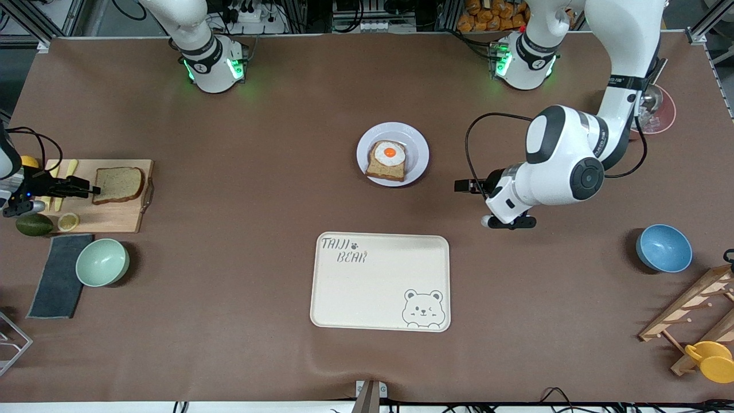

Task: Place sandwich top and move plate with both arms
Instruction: 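Grasp the bread slice with the right gripper while the left gripper holds the plate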

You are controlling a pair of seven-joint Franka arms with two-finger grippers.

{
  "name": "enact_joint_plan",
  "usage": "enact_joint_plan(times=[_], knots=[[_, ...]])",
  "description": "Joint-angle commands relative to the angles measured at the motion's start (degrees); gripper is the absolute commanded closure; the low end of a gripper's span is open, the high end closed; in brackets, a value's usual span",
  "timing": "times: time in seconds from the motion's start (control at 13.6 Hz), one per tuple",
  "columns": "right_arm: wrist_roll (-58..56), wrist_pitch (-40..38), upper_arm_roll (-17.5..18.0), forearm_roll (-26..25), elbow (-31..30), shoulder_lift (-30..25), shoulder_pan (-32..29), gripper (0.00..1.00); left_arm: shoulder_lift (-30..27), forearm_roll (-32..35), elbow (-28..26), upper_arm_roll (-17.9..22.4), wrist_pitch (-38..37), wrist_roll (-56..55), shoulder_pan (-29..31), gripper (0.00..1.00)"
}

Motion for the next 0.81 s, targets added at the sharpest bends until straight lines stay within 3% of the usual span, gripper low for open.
enact_joint_plan(times=[0.0,0.15,0.29,0.37,0.44,0.73], knots=[[-1.71,0.33,1.12,1.61,-0.23,1.05,-2.25,0.51,0.23,-1.18,-0.63,0.12,0.98,-0.84,-0.68,0.00],[-2.58,1.55,1.12,1.97,-1.46,1.05,-2.26,0.56,0.41,-1.09,-0.54,0.03,0.98,-0.84,-0.68,0.00],[-3.20,1.56,1.12,1.97,-1.46,1.05,-2.34,0.76,0.41,-1.09,-0.54,0.03,0.98,-0.76,-0.59,0.00],[-3.29,1.47,1.12,1.97,-1.46,1.05,-2.34,0.93,0.41,-1.09,-0.54,0.03,0.98,-0.76,-0.59,0.00],[-3.29,1.47,1.12,1.97,-1.46,0.97,-2.34,1.00,0.33,-1.09,-0.45,0.03,0.98,-0.76,-0.59,0.00],[-3.12,0.68,1.12,2.67,-1.20,0.70,-1.91,1.00,0.24,-1.70,0.08,0.03,0.98,-0.84,-0.42,0.00]])
